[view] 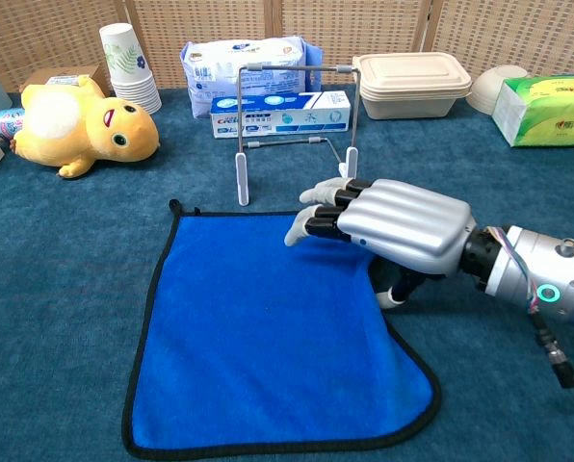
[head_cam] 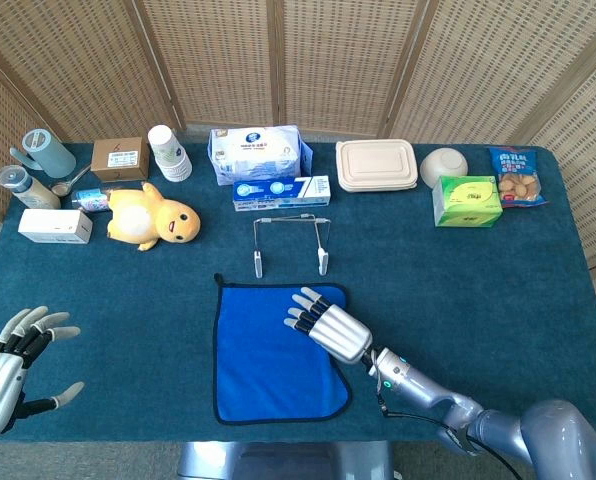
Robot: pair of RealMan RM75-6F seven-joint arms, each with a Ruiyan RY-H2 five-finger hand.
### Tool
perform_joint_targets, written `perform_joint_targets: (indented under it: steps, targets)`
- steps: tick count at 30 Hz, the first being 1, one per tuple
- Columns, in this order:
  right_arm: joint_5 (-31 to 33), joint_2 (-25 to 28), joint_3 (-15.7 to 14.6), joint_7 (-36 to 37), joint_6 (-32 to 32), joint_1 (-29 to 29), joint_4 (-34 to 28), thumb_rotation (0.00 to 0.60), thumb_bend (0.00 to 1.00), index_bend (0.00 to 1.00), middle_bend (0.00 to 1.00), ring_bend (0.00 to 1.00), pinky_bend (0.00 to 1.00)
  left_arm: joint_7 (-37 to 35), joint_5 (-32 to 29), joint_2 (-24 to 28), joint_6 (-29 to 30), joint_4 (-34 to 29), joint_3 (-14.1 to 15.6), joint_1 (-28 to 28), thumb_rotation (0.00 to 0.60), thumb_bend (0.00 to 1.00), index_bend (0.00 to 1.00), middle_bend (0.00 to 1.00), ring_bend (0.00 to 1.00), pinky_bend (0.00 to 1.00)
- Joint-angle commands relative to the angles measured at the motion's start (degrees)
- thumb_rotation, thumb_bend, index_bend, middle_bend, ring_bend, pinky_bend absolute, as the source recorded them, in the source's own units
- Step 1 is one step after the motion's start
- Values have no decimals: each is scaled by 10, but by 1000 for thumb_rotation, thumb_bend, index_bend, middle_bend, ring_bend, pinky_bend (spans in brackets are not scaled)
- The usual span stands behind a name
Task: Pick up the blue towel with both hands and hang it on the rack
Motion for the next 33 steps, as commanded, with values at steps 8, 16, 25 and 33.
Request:
perform_joint_targets:
  steps: [8,16,25,33]
  targets:
    - [4,-9,-2,12,12,-6,12,600,410,329,258,119,109,-8,1,2,6,5,1,4,600,225,300,215,120,65]
    - [-3,-16,-6,30,35,-11,27,600,417,528,303,185,131,4,5,3,1,4,0,1,600,225,300,216,120,65]
    - [1,-25,0,39,47,-14,33,600,416,570,318,211,135,24,7,6,-18,3,3,-7,600,225,300,215,119,65]
    - [1,-34,-1,47,53,-16,43,600,418,677,349,238,142,25,4,5,-31,3,3,-13,600,224,301,218,118,66]
